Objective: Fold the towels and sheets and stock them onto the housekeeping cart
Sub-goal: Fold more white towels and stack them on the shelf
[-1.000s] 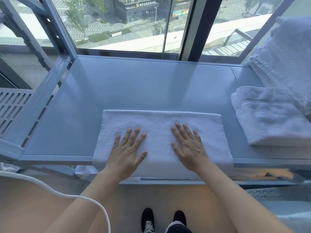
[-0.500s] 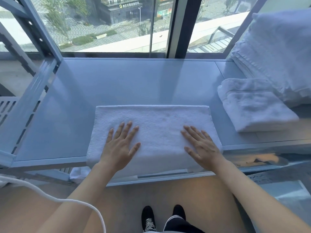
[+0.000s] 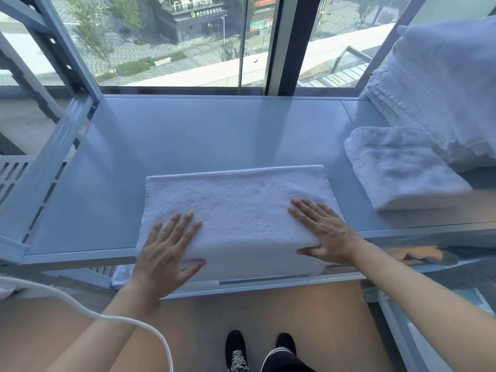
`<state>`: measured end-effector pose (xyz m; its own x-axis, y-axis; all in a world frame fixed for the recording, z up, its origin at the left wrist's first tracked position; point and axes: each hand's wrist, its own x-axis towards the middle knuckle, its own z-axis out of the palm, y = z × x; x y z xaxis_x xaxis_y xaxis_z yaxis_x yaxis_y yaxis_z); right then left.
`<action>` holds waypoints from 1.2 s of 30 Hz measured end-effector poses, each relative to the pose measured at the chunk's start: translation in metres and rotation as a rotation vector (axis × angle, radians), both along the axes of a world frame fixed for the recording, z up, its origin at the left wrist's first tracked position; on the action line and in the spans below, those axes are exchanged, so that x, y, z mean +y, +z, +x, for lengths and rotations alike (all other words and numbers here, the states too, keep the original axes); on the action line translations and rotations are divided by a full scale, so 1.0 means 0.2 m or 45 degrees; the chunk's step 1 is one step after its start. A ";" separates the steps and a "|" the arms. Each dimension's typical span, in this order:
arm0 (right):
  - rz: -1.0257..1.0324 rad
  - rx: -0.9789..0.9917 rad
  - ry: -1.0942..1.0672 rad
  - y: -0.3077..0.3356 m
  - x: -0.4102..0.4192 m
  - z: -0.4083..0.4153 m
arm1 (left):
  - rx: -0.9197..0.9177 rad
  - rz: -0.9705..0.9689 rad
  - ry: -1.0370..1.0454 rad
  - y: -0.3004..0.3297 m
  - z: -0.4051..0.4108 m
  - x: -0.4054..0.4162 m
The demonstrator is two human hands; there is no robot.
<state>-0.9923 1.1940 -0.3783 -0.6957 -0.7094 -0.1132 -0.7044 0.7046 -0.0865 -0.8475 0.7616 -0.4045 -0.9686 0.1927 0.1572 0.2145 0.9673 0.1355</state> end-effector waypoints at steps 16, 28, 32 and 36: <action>-0.090 0.221 -0.033 0.00 0.01 0.23 | -0.070 -0.150 -0.052 0.09 0.06 0.05; -0.275 0.430 -0.128 0.26 0.25 0.83 | 0.270 -0.140 0.074 0.36 0.65 0.32; -0.288 0.430 -0.171 0.37 0.34 1.04 | 0.386 -0.144 0.115 0.48 0.88 0.42; -0.339 0.451 -0.198 0.44 0.39 1.21 | 0.371 -0.175 0.152 0.56 1.08 0.49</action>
<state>-0.7506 1.2716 -0.2908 -0.7590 -0.5658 0.3222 -0.6109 0.7900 -0.0519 -0.6325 0.8587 -0.2918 -0.9038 0.1195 0.4109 0.1095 0.9928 -0.0479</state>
